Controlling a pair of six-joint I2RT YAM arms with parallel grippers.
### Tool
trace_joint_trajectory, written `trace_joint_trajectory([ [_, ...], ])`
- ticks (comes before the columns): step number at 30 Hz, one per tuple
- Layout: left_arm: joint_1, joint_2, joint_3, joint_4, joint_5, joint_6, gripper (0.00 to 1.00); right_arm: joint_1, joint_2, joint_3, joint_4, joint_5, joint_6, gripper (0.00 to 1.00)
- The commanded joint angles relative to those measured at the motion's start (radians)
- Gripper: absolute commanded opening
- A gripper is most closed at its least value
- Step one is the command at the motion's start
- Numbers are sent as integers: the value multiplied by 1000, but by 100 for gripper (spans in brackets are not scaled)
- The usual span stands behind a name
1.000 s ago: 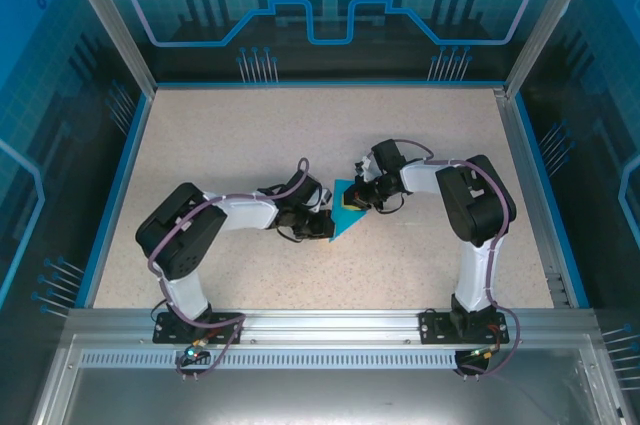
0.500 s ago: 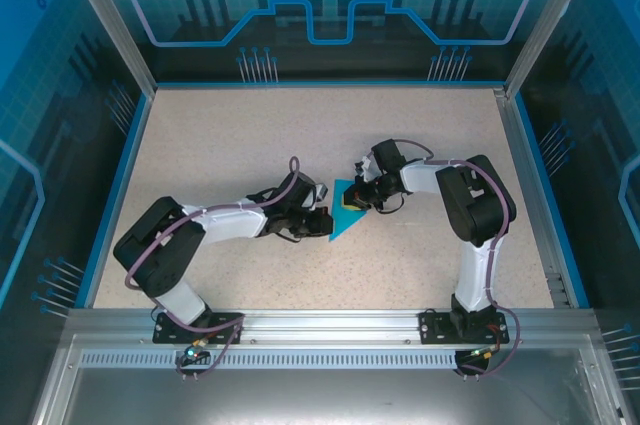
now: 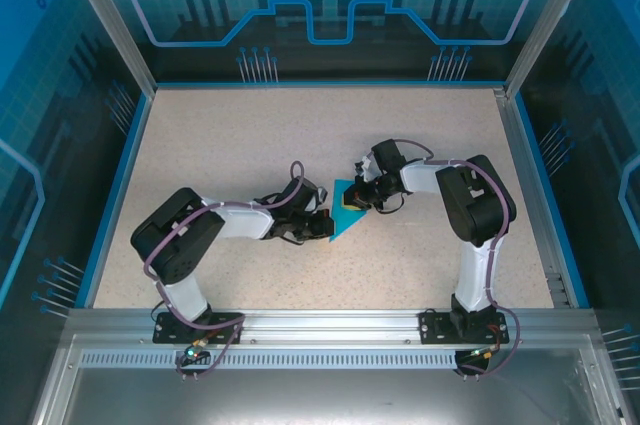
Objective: Fold a paper plane with a square sheet of paper (pick it up from the middle)
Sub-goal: Fourth fold the wing at the center of the table.
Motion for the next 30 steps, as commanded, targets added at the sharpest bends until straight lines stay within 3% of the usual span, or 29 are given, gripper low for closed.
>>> trace_joint_trajectory([
  [1, -9, 32, -37, -27, -24, -8, 1, 10, 48, -44, -45, 97, -10, 5],
  [12, -10, 39, -46, -55, -53, -10, 0, 78, -136, -100, -10, 76, -60, 5],
  [22, -10, 37, -40, -57, -50, -11, 0, 116, -88, -103, -12, 66, -62, 5],
  [26, -9, 12, -22, -67, -33, -14, 0, 115, -71, -88, -66, 132, -73, 5],
  [30, -10, -51, 5, -57, -3, -23, 7, 108, -47, -85, -92, 173, -75, 5],
])
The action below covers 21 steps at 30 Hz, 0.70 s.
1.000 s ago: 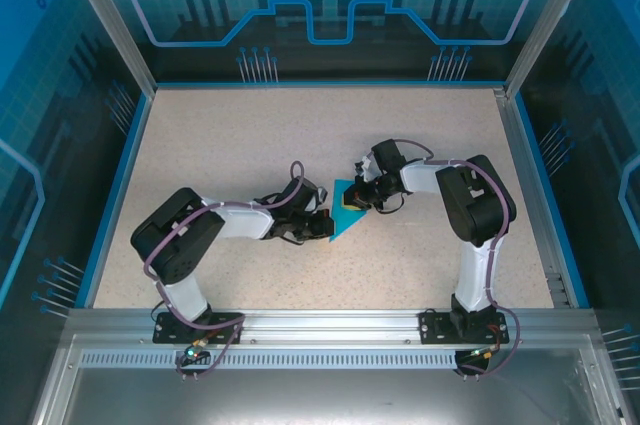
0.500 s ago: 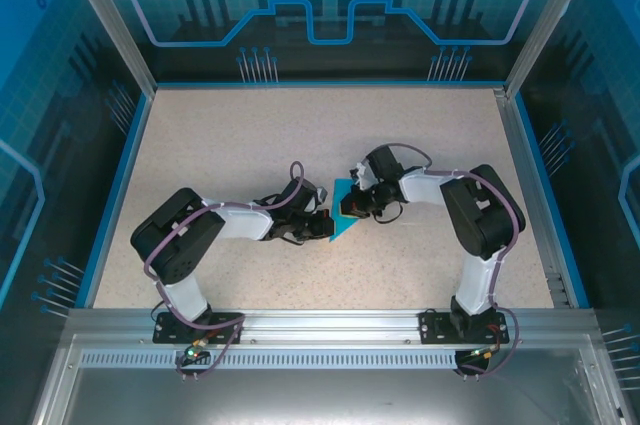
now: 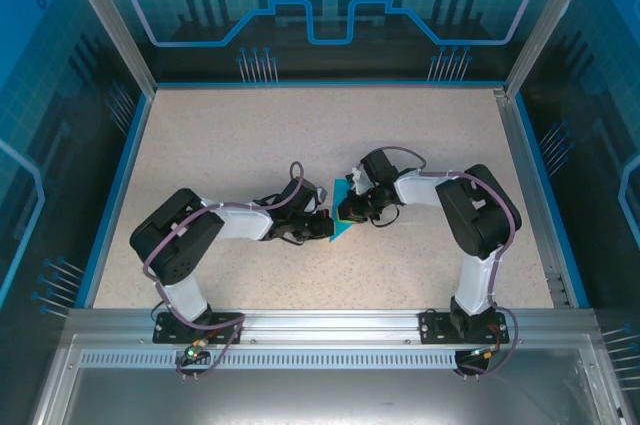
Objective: Fold a paper plane with a square sheet of paper (pick it up from the middle)
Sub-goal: Fourth fold the wing at the center of the table.
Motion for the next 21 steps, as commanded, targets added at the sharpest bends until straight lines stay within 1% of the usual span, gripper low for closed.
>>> trace_joint_trajectory([
  [1, -9, -52, 20, -59, -1, -21, 9, 3, 54, -2, -74, 88, -20, 4],
  [3, -9, -58, 20, -25, -4, -23, 12, 1, 60, -4, -69, 86, -19, 4],
  [8, -8, 9, 61, 9, 36, -25, 13, -1, 70, 1, -58, 77, -15, 4],
  [14, -8, 66, 67, -41, 25, -13, 6, -13, 72, 2, -51, 62, -12, 4],
  [21, -8, 67, 3, -115, -20, -13, 1, -56, 87, 11, -40, 53, -23, 4],
])
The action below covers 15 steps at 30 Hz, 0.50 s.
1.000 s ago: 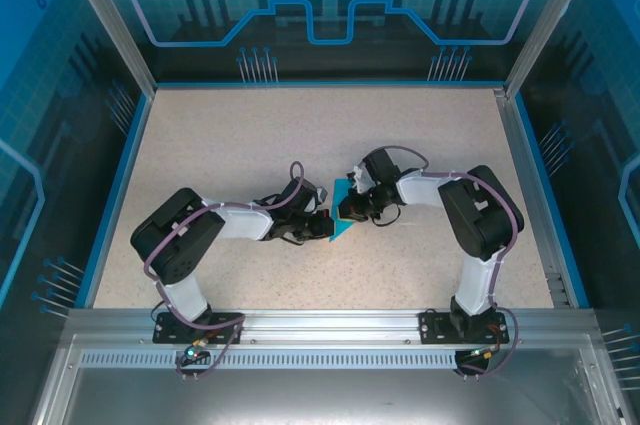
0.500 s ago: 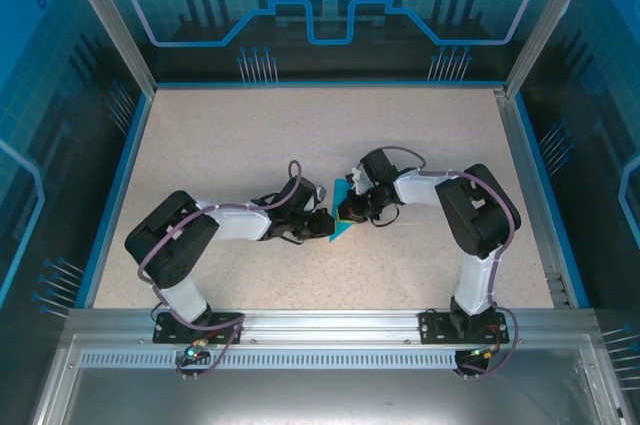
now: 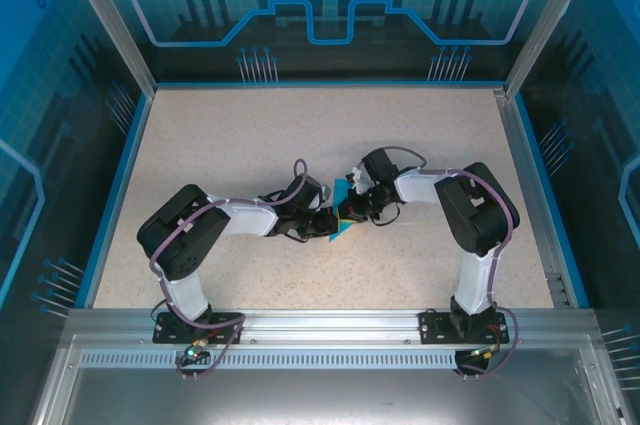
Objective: Fold a paper plane with a square sheet of paper (pick it up from the middle)
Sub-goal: Fourth fold the wing at the center of the table.
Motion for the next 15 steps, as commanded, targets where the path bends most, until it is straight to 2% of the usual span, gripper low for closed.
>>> trace_joint_trajectory([
  [1, -6, 15, -61, -104, -39, 8, 1, -46, 70, 0, -26, 97, -19, 4],
  [8, -6, 14, -121, -85, -39, -14, 0, -133, 114, 64, 7, 95, -35, 4],
  [15, -6, 22, -149, -57, -33, -29, 0, -193, 144, 149, -28, 145, -55, 4],
])
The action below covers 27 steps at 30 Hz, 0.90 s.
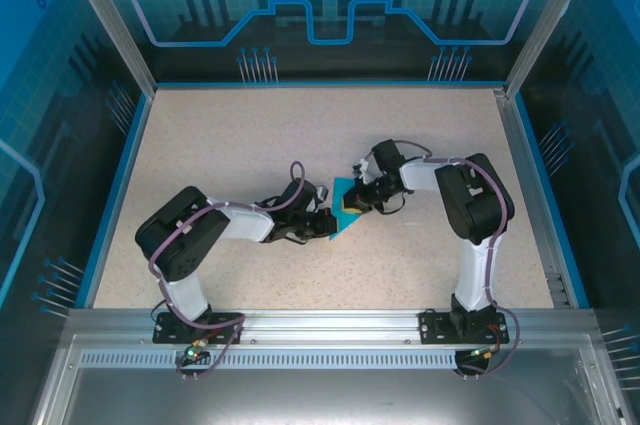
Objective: Fold a paper plane with a square sheet of paper (pick it up from the middle)
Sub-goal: Fourth fold the wing at the center of the table, then pick up the paper from the center of the table.
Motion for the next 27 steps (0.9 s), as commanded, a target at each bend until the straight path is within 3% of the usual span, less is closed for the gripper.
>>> trace_joint_trajectory([
  [1, -6, 30, -73, -200, -19, -16, 0, -90, 55, 48, 24, 245, -31, 4],
  [23, -5, 22, -47, -192, 2, 1, 0, -187, 114, 242, -7, 279, -6, 6],
  [27, -6, 1, -1, -203, 12, -5, 6, -183, 62, 221, -12, 264, -2, 8],
])
